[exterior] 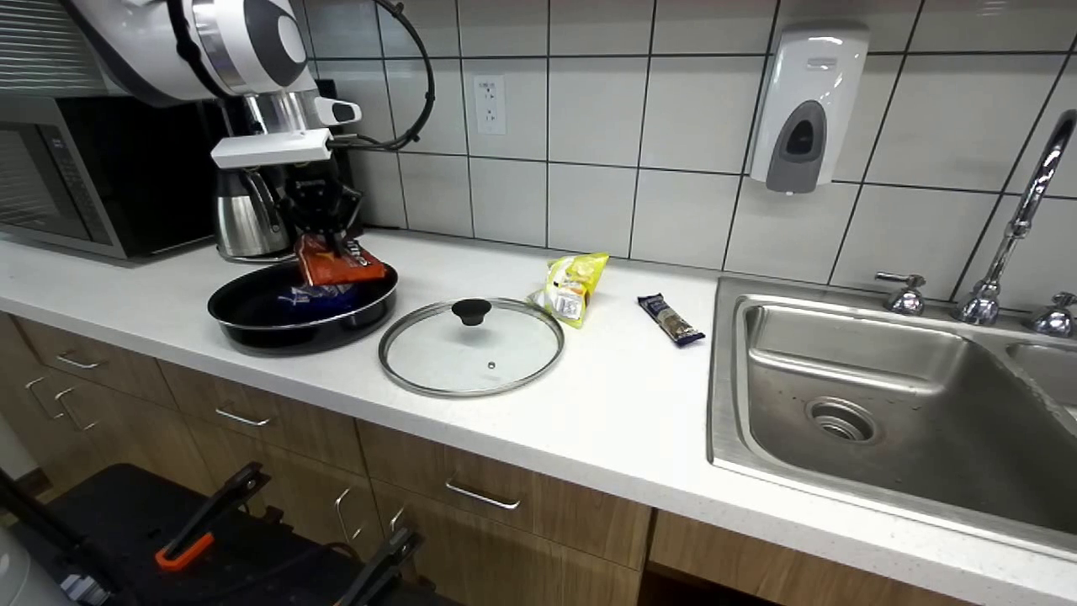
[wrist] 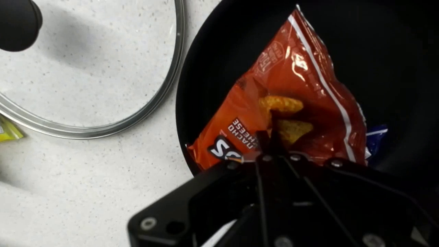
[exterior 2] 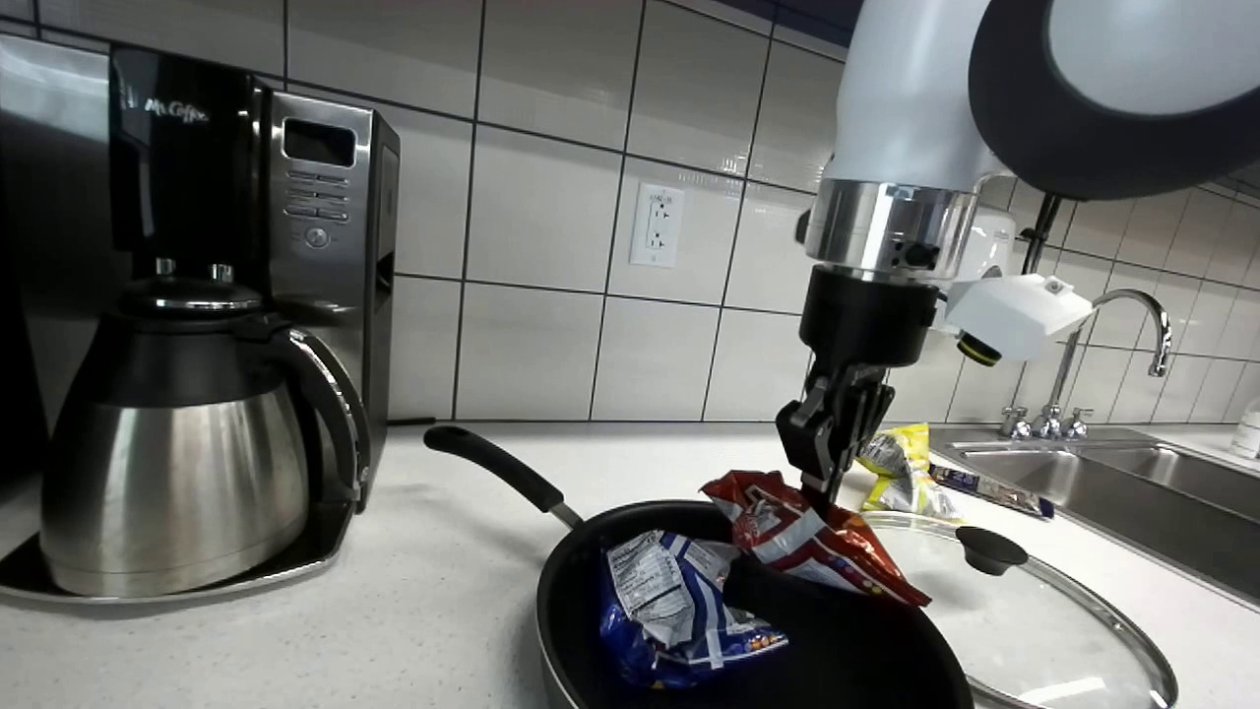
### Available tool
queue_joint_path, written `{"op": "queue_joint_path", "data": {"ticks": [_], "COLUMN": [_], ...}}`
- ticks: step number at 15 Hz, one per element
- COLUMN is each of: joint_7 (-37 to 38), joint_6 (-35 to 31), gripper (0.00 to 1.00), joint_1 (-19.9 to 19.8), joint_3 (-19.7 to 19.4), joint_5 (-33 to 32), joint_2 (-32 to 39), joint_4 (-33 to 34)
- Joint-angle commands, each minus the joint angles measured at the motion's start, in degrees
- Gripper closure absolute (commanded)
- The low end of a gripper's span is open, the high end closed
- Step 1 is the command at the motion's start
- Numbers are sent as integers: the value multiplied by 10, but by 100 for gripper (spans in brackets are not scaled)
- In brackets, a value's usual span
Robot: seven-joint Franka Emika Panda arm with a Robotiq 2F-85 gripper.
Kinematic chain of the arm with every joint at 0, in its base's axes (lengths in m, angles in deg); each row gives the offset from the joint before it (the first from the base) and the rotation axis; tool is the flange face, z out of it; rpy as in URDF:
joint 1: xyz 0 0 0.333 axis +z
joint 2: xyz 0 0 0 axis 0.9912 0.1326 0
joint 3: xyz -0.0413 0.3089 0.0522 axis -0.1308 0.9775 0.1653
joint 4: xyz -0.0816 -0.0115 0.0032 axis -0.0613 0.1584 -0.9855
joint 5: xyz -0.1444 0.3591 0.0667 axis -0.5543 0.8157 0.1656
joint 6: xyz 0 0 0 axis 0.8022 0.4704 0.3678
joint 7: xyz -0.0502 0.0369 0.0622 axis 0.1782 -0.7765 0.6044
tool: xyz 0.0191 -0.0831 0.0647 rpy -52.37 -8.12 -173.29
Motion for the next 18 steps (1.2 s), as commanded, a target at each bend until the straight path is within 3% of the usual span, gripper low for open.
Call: {"op": "queue_joint_path", "data": {"ticks": [1, 11, 18], "joint_7": [-5, -33, -89], "joint_6": [18, 3, 5], "gripper": [100, 100, 100], "joint_1": [-17, -44, -44], "joint_3": [13, 10, 29], "joint_5": [4, 19, 54], "joint_2": [-27, 25, 62], "joint_4": [-29, -14, 16]}}
